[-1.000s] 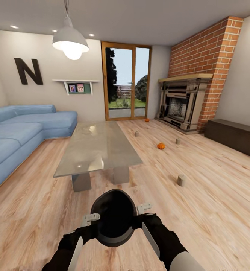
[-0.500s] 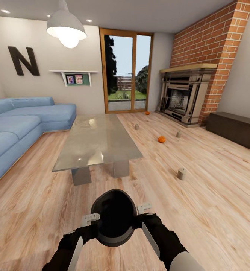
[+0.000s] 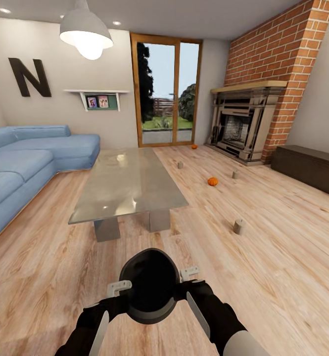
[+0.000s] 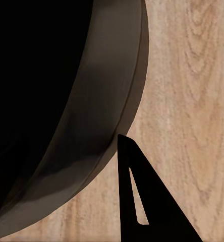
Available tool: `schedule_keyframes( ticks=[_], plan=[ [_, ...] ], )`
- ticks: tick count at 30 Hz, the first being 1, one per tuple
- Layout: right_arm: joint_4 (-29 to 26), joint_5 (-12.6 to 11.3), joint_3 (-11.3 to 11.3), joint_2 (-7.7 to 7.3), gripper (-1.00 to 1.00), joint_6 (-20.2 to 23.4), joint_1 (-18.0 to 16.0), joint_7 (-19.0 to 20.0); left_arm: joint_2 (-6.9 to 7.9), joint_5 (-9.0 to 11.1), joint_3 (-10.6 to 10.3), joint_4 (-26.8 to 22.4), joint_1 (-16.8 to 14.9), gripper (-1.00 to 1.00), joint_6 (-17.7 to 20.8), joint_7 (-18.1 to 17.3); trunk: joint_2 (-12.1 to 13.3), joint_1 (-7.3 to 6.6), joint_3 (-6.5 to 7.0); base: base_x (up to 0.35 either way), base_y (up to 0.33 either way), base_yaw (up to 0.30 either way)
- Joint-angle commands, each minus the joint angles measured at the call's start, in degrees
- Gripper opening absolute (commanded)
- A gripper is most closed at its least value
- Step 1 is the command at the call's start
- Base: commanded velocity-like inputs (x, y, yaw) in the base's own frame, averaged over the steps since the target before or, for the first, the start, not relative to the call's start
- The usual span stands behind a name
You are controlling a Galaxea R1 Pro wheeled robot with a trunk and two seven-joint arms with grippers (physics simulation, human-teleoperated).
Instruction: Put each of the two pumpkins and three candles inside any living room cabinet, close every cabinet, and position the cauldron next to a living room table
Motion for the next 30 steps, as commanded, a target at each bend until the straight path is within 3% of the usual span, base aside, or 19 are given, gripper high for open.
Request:
schedule_keyframes(
  ticks=[1,23,30],
  plan=[
    [-1.47,-0.41,-0.04,0.00,-1.00,-3.36,-0.04,0.16,0.02,-0.52,0.63,0.00,0.00,-1.00,0.00,0.02,-0.02,0.02,-0.22,0.000,0.000,0.000],
    [-1.47,-0.41,-0.04,0.00,-1.00,-3.35,-0.04,0.16,0.02,-0.52,0.66,-0.01,0.01,-1.00,0.00,0.04,-0.31,0.59,-5.09,0.000,0.000,0.000],
    [-1.47,-0.41,-0.04,0.00,-1.00,-3.36,-0.04,0.16,0.02,-0.52,0.66,0.00,0.00,-1.00,0.00,0.06,-0.31,0.59,-5.09,0.000,0.000,0.000]
  ],
)
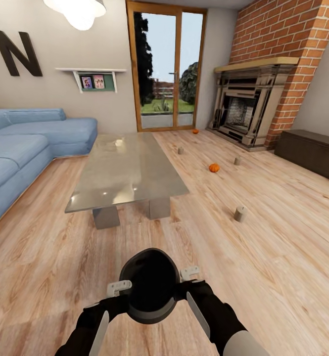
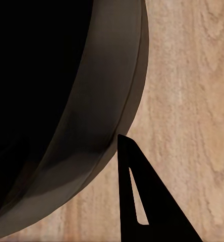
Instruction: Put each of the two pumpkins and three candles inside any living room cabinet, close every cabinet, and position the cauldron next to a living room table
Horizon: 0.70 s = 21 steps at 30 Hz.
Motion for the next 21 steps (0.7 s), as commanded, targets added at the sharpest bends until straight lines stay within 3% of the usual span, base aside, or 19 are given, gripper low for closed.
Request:
schedule_keyframes(
  ticks=[1,7,21],
  plan=[
    [-1.42,-0.46,-0.03,0.00,-1.00,-3.41,-0.04,0.16,0.02,-0.57,0.69,0.01,0.00,-1.00,0.00,0.01,-0.01,-0.01,0.01,0.000,0.000,0.000],
    [-1.42,-0.46,-0.03,0.00,-1.00,-3.41,-0.04,0.16,0.02,-0.57,0.69,0.01,0.00,-1.00,0.00,0.05,-0.01,-0.01,0.01,0.084,0.000,0.000],
    [-1.42,-0.46,-0.03,0.00,-1.00,-3.41,-0.04,0.16,0.02,-0.57,0.69,0.01,0.00,-1.00,0.02,0.06,-0.01,-0.01,0.01,0.295,0.000,0.000]
  ],
)
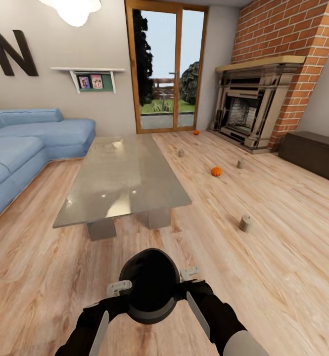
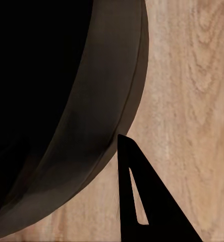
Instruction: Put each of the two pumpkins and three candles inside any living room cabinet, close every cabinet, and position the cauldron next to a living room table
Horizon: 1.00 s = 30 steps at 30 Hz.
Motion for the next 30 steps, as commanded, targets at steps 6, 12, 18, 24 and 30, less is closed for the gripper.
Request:
schedule_keyframes(
  ticks=[6,12,18,24,30],
  plan=[
    [-1.36,-0.50,-0.03,0.00,-1.00,-3.51,-0.03,0.17,0.02,-0.63,0.71,0.01,0.00,-1.00,-0.01,0.02,-0.01,-0.01,0.01,0.295,0.000,0.000],
    [-1.36,-0.50,-0.03,0.00,-1.00,-3.51,-0.03,0.17,0.02,-0.63,0.71,0.01,0.00,-1.00,0.02,0.01,-0.01,-0.01,0.01,0.276,0.000,0.000],
    [-1.36,-0.50,-0.03,0.00,-1.00,-3.51,-0.03,0.17,0.02,-0.63,0.71,-0.01,0.00,-1.00,0.05,0.02,-0.01,-0.01,0.01,0.236,0.000,0.000],
    [-1.36,-0.50,-0.03,0.00,-1.00,-3.51,-0.03,0.17,0.02,-0.63,0.71,-0.01,0.00,-1.00,0.03,0.02,-0.01,-0.01,0.01,0.043,0.000,0.000],
    [-1.36,-0.50,-0.03,0.00,-1.00,-3.51,-0.03,0.17,0.02,-0.62,0.71,0.00,0.00,-1.00,0.02,0.02,-0.01,-0.01,0.01,0.002,0.000,0.000]
  ],
)
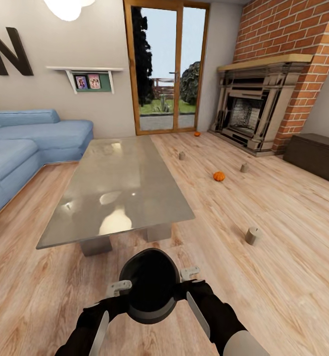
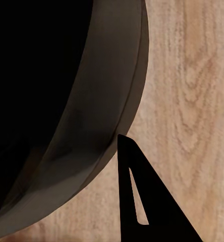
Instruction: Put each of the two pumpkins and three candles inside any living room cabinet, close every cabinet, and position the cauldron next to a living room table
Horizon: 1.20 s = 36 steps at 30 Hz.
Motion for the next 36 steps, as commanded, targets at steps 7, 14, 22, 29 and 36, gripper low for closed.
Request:
schedule_keyframes(
  ticks=[7,14,22,29,36],
  plan=[
    [-1.34,-0.51,-0.02,0.00,-1.00,-3.53,-0.03,0.20,0.02,-0.64,0.71,0.01,0.00,-1.00,0.04,0.01,-0.10,0.17,-1.44,0.000,0.000,-0.043],
    [-1.34,-0.51,-0.02,0.00,-1.00,-3.55,-0.03,0.26,0.02,-0.64,0.71,0.00,0.00,-1.00,0.04,0.00,-0.19,0.35,-2.99,0.000,0.000,-0.003],
    [-1.34,-0.51,-0.02,0.00,-1.00,-3.55,-0.03,0.26,0.02,-0.62,0.71,0.01,0.00,-1.00,0.04,-0.01,-0.30,0.56,-4.76,0.000,0.000,0.000],
    [-1.34,-0.51,-0.02,0.00,-1.00,-3.55,-0.03,0.26,0.02,-0.62,0.71,0.01,0.00,-1.00,0.04,-0.01,-0.37,0.69,-5.87,0.000,0.000,-0.003],
    [-1.34,-0.51,-0.02,0.00,-1.00,-3.54,-0.03,0.26,0.02,-0.63,0.71,0.00,0.00,-1.00,0.01,0.00,-0.37,0.69,-5.77,0.000,0.000,-0.173]
  ],
)
